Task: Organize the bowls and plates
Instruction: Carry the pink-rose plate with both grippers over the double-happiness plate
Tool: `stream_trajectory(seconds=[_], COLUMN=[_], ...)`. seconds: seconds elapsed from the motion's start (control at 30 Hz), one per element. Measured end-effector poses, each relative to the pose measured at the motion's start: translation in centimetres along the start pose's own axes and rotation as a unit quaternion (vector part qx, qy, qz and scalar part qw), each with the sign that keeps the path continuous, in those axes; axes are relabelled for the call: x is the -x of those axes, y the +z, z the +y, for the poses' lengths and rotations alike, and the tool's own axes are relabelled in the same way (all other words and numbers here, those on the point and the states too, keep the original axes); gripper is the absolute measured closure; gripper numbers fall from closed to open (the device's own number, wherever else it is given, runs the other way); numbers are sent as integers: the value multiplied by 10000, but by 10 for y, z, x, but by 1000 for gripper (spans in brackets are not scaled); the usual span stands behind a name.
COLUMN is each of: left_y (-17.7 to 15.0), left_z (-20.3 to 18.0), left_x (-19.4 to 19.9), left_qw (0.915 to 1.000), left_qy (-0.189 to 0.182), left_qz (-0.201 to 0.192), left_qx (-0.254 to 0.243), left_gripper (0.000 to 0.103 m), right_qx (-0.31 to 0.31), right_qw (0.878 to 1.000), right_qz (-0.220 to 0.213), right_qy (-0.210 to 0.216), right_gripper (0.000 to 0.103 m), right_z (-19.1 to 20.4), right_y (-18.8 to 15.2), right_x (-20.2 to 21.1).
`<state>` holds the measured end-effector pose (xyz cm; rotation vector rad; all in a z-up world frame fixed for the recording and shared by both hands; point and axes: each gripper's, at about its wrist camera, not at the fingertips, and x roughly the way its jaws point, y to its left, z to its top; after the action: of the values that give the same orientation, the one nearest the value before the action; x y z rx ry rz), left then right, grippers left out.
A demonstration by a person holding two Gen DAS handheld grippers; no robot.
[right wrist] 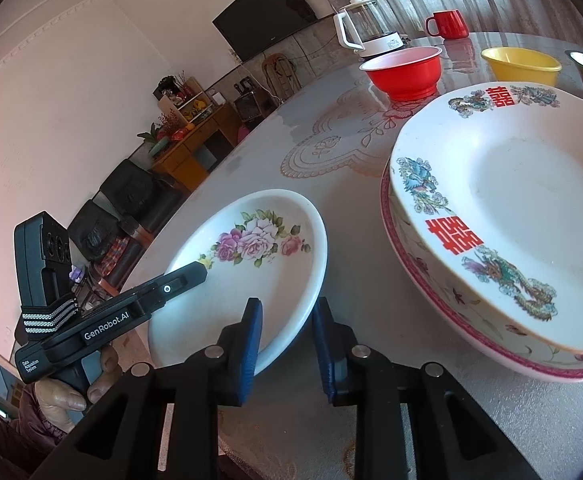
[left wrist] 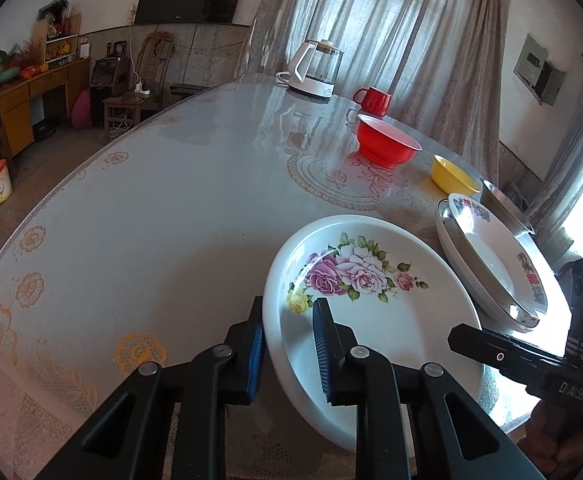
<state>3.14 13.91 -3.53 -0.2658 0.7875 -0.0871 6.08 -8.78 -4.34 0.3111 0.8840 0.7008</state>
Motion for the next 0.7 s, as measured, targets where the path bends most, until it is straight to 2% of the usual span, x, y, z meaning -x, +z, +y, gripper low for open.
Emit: stream_trajectory(seconds=[0.2,0.7], left_y=[3,5], left_z=[-6,-13], left_x=[-1,20], left_qw=[9998,9996], left_qy=[172,-37], left_qz=[109,-240], left_qx=[-52,-174], left_gripper=[81,81], right_qx=[-38,-138], right_qw=[9998,9997], right_qz=[59,77], right_qy=[-172,-203], right_gripper=[80,83], right_z=[2,-4], right_y=[4,3], right_x=[-1,-1])
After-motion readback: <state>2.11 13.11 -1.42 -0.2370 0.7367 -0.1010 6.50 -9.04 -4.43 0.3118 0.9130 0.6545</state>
